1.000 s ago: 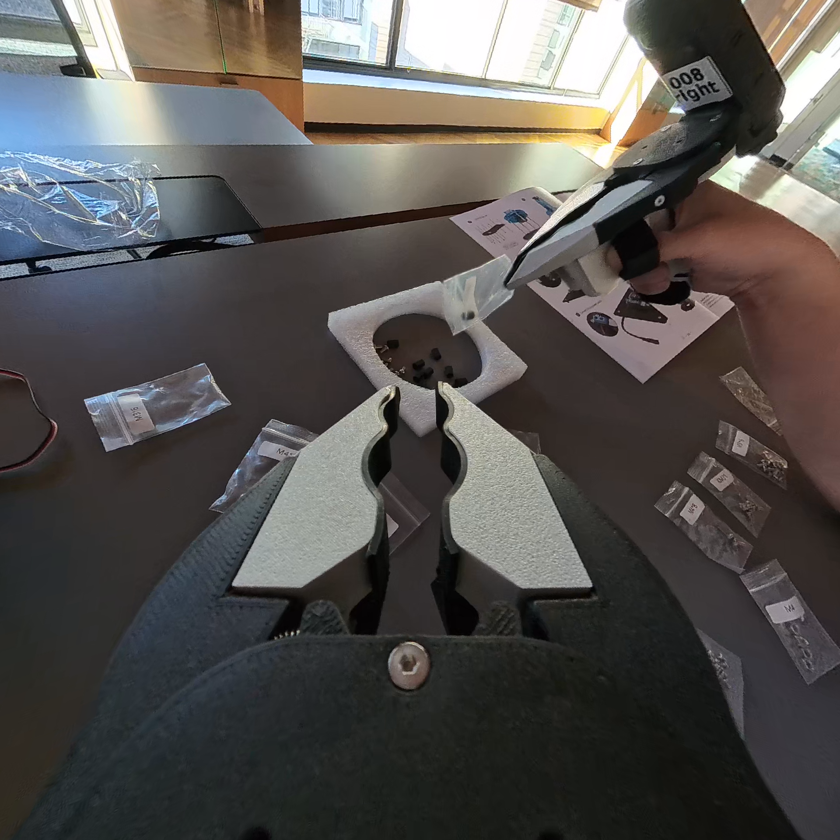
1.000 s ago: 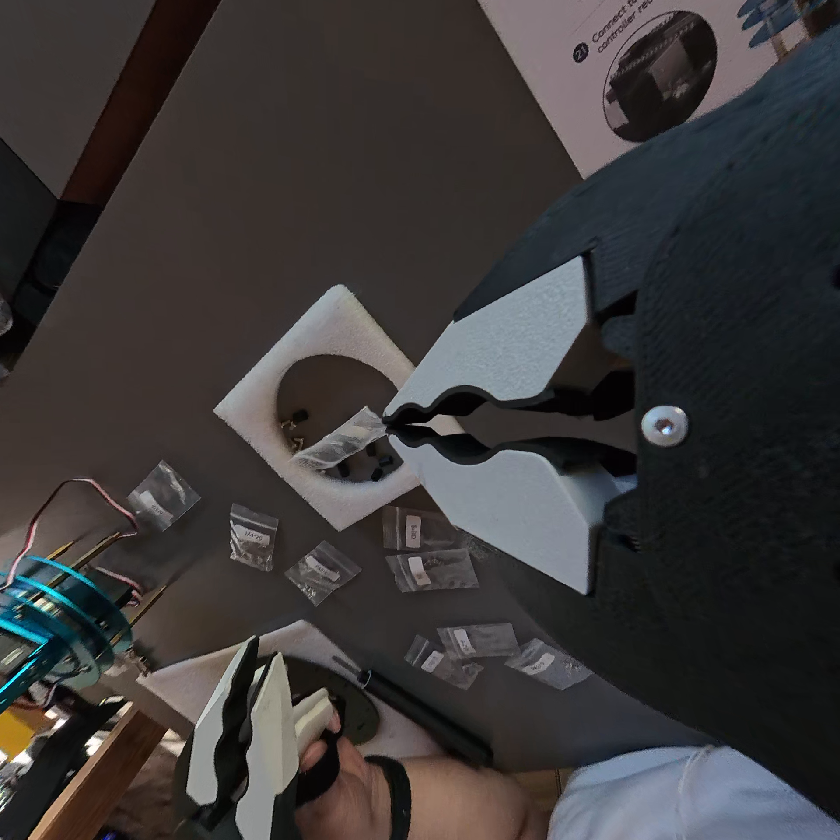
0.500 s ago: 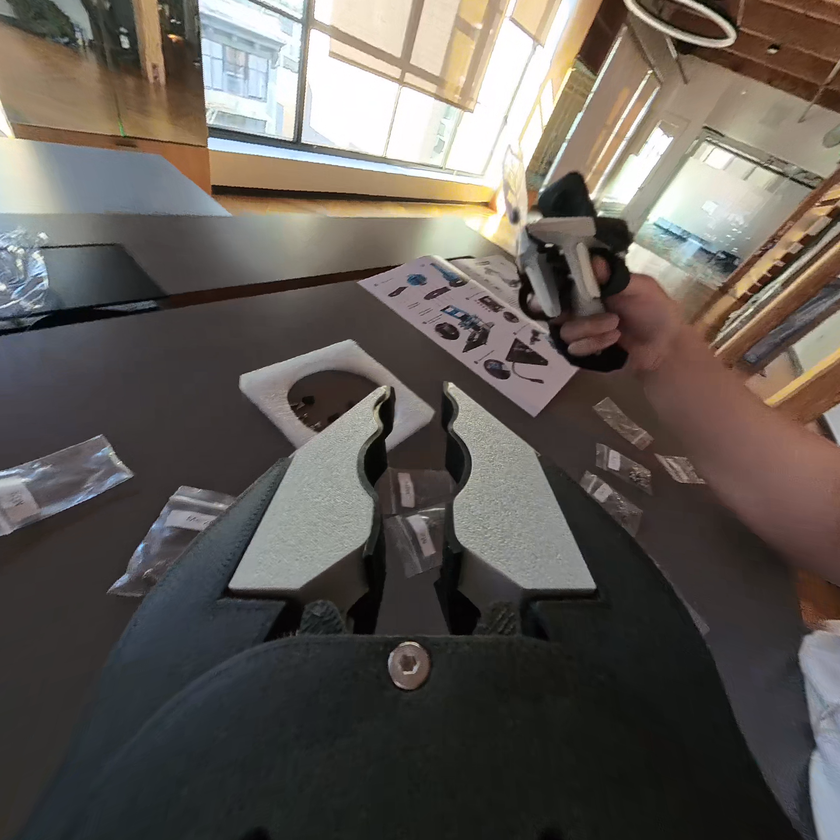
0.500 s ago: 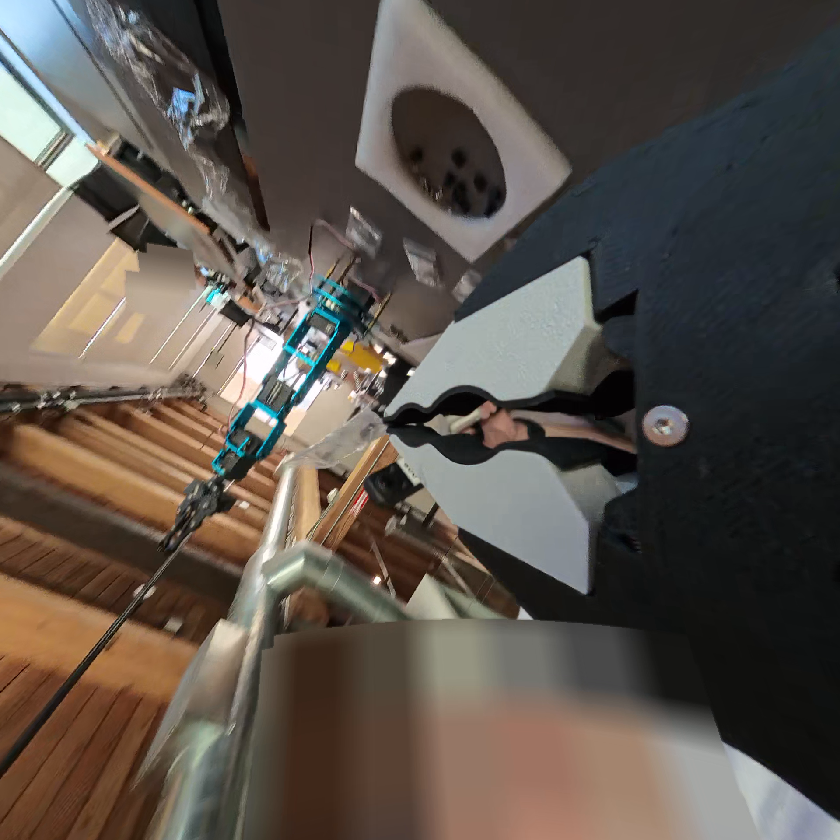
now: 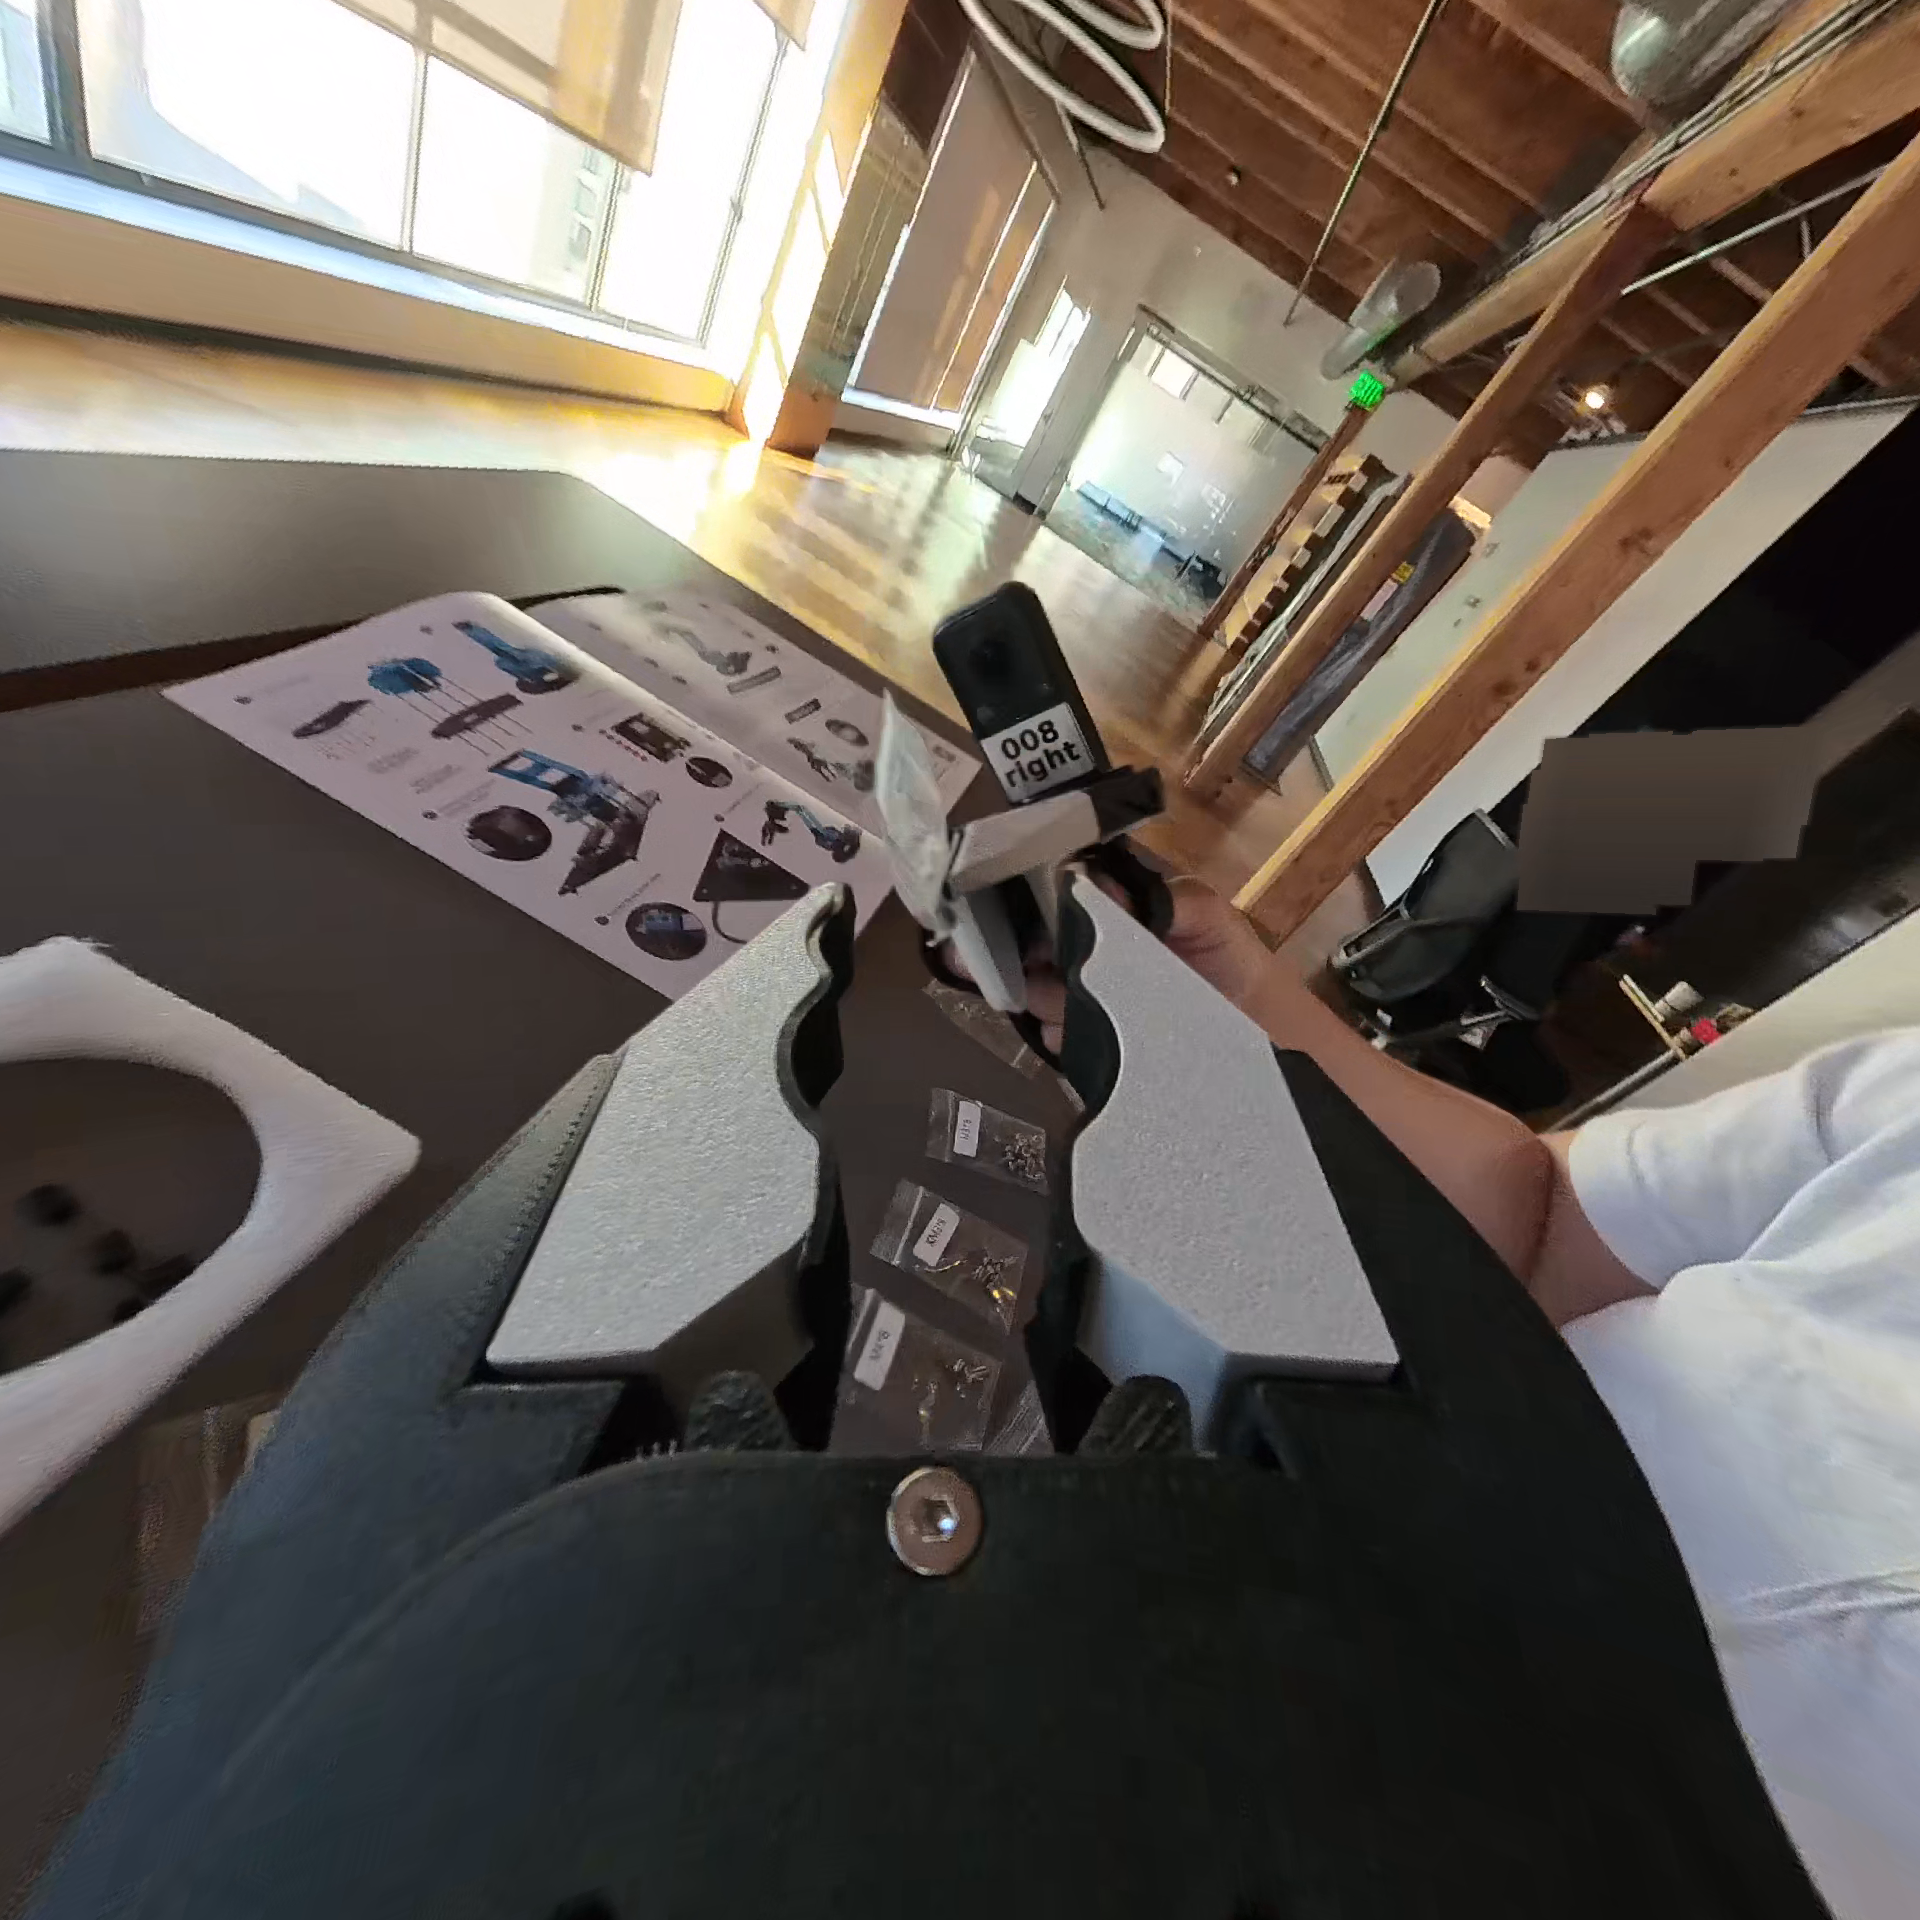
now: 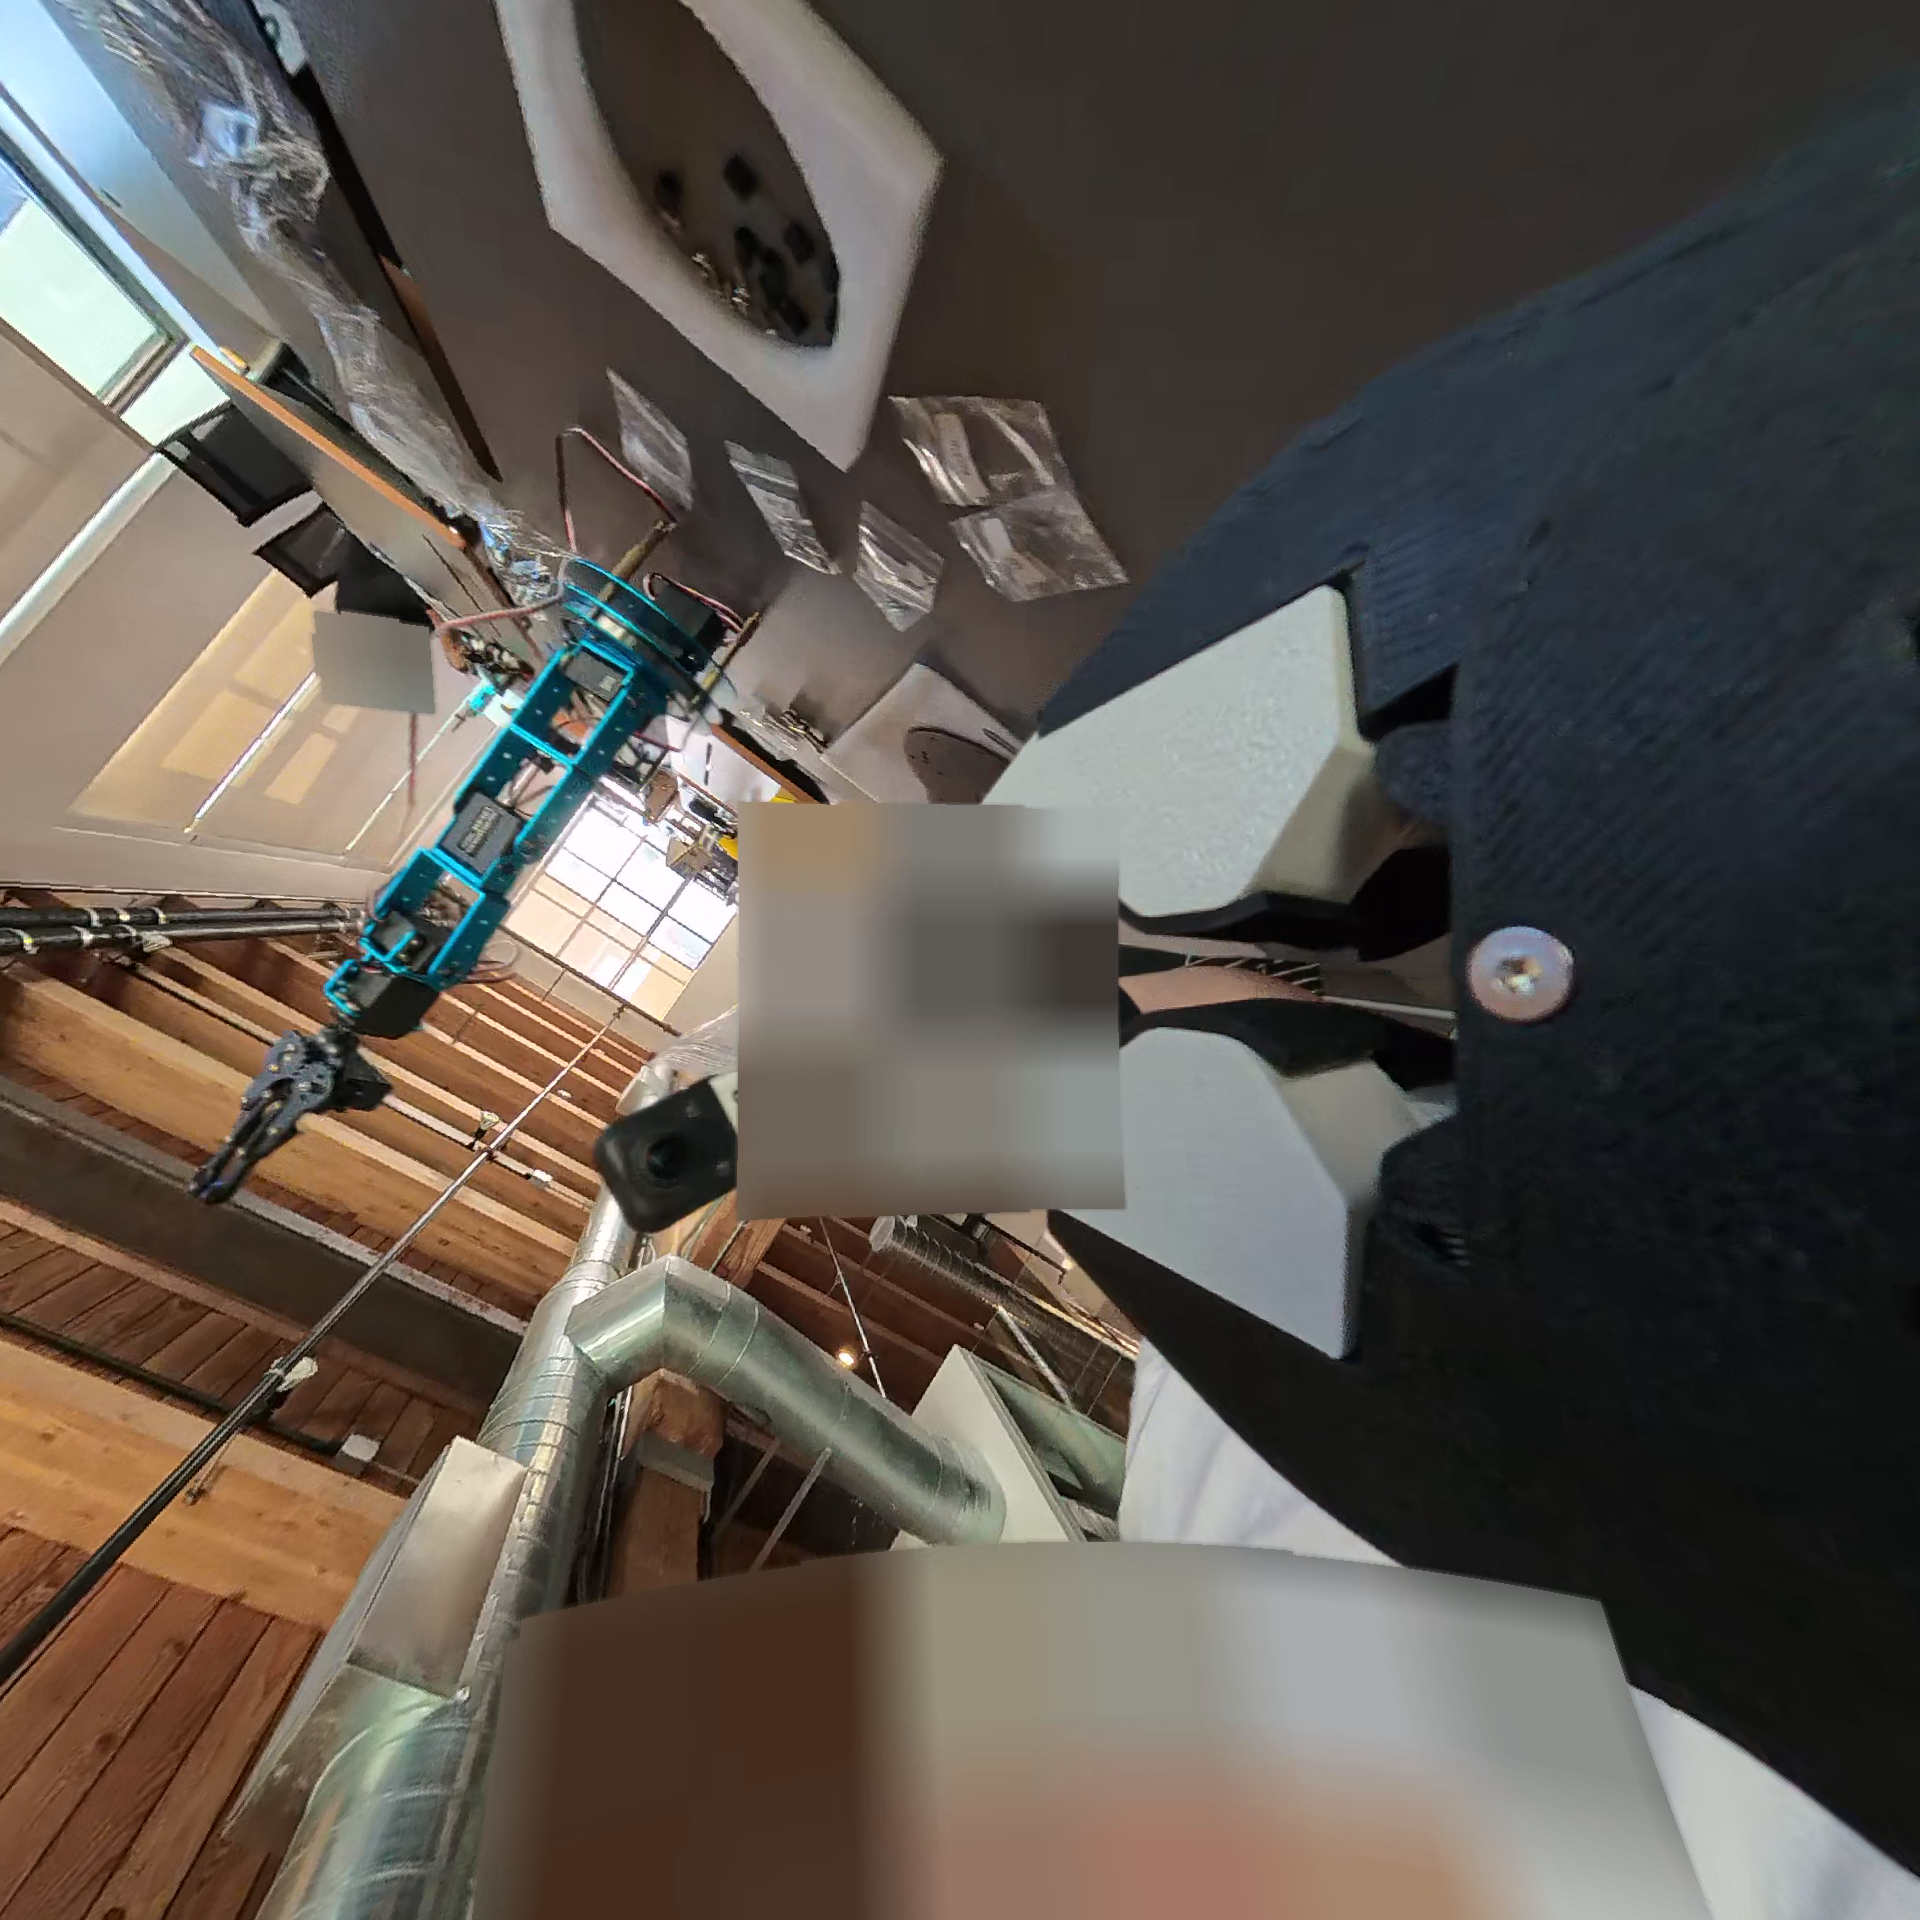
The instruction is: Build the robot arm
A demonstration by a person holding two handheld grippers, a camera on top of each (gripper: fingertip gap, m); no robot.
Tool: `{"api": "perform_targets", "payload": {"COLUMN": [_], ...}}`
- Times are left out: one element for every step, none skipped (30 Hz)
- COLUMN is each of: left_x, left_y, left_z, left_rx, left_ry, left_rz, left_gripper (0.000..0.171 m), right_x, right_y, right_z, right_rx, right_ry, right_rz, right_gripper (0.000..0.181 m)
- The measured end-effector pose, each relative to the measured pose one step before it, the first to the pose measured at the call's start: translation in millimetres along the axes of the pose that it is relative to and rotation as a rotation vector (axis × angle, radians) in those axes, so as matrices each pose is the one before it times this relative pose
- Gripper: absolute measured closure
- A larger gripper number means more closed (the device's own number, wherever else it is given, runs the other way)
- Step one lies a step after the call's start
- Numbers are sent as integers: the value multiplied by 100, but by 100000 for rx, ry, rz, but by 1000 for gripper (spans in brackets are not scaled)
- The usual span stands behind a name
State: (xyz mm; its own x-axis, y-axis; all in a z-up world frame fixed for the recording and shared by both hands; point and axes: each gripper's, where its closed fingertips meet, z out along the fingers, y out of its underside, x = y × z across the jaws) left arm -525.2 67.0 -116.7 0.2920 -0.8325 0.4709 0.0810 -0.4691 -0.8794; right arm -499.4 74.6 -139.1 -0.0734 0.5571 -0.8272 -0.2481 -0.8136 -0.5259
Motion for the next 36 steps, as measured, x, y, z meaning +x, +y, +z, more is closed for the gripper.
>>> {"api": "perform_targets", "payload": {"left_x": [166,277,364,343,122,-7,-57,-300,-594,-826,-1037,-1171,-1200,-1213,-1044,-781,-730,-839,-710,-395,-295,-399,-470,-471,-568,-524,-313,-291,-332,-225,-82,-2,69,27,-97,-229], "left_y": [415,434,474,558,585,584,513,395,298,294,381,498,547,582,604,519,454,483,497,440,324,239,199,168,60,-23,-112,-235,-334,-383,-461,-581,-754,-899,-936,-910], "left_z": [770,690,635,594,565,566,577,531,451,406,426,483,522,537,519,502,448,372,313,239,163,92,58,49,46,38,25,-35,-120,-185,-259,-363,-451,-506,-503,-473], "left_rx": [-1965,-1622,-1483,-1847,-1964,-1881,-1431,-557,4,-13,-579,-1422,-1700,-1826,-1991,-1615,-1306,-1528,-1794,-1713,-1305,-1019,-1184,-1208,-691,-192,344,1159,1641,1764,1974,2431,3332,4274,4553,4208], "left_ry": [-520,274,959,907,-568,-1410,-1659,-2750,-3572,-3694,-3704,-3386,-2945,-2941,-2336,-1341,-1847,-3353,-3534,-2579,-2490,-3485,-4117,-4358,-4824,-4395,-3013,-2584,-2639,-1922,-1207,-904,-675,-674,-920,-1142], "left_rz": [-437,-567,-915,-969,-1032,-914,-914,-1183,-1426,-2127,-3143,-3932,-3970,-3939,-3984,-3559,-2824,-1762,-717,28,566,1130,1965,2321,1986,1736,1476,834,575,853,1035,1150,1413,1476,1222,1029], "left_gripper": [141,153,166,171,171,171,171,171,171,171,171,171,171,171,171,171,171,171,171,171,171,171,171,169,161,153,149,141,137,135,134,134,134,135,136,136], "right_x": [-164,-136,-180,-66,55,82,399,567,574,696,707,656,740,965,1257,1450,1596,1956,1978,1284,731,492,438,491,398,311,290,316,321,284,336,374,316,253,226,194], "right_y": [539,572,592,400,305,388,503,480,420,344,253,185,101,38,93,154,186,170,3,-213,-332,-323,-216,-156,-206,-200,-147,-136,-239,-294,-240,-172,-118,-90,-96,-164], "right_z": [-546,-566,-577,-669,-759,-750,-833,-1019,-1189,-1391,-1541,-1642,-1650,-1579,-1452,-1234,-1040,-855,-693,-491,-319,-159,-55,23,35,50,60,57,30,32,70,133,189,241,261,236], "right_rx": [-315,-1204,-2063,-1221,-991,-2031,-3212,-2843,-2516,-2228,-1741,-1191,-485,158,84,-42,5,269,1281,2481,2951,2624,1644,1077,1221,1210,997,890,1522,1867,1600,994,538,76,-49,242], "right_ry": [-352,-467,-894,-333,405,778,3600,5485,5840,6149,5308,3893,3052,3247,3841,4091,4698,7161,7965,4219,1383,357,496,1239,1065,762,845,1274,1518,1292,1580,1657,1272,927,1108,1209], "right_rz": [365,196,-131,-134,-316,-1279,-2905,-4985,-5795,-5666,-5729,-5385,-4757,-4105,-3520,-3158,-3600,-4513,-4612,-3913,-2478,-1860,-1541,-1156,-842,-679,-737,-865,-1008,-857,-278,-73,28,-6,-733,-1572], "right_gripper": [181,181,181,181,181,181,181,180,171,159,153,151,151,151,151,150,148,140,130,128,128,127,128,129,129,129,129,128,127,126,126,126,126,128,132,137]}}
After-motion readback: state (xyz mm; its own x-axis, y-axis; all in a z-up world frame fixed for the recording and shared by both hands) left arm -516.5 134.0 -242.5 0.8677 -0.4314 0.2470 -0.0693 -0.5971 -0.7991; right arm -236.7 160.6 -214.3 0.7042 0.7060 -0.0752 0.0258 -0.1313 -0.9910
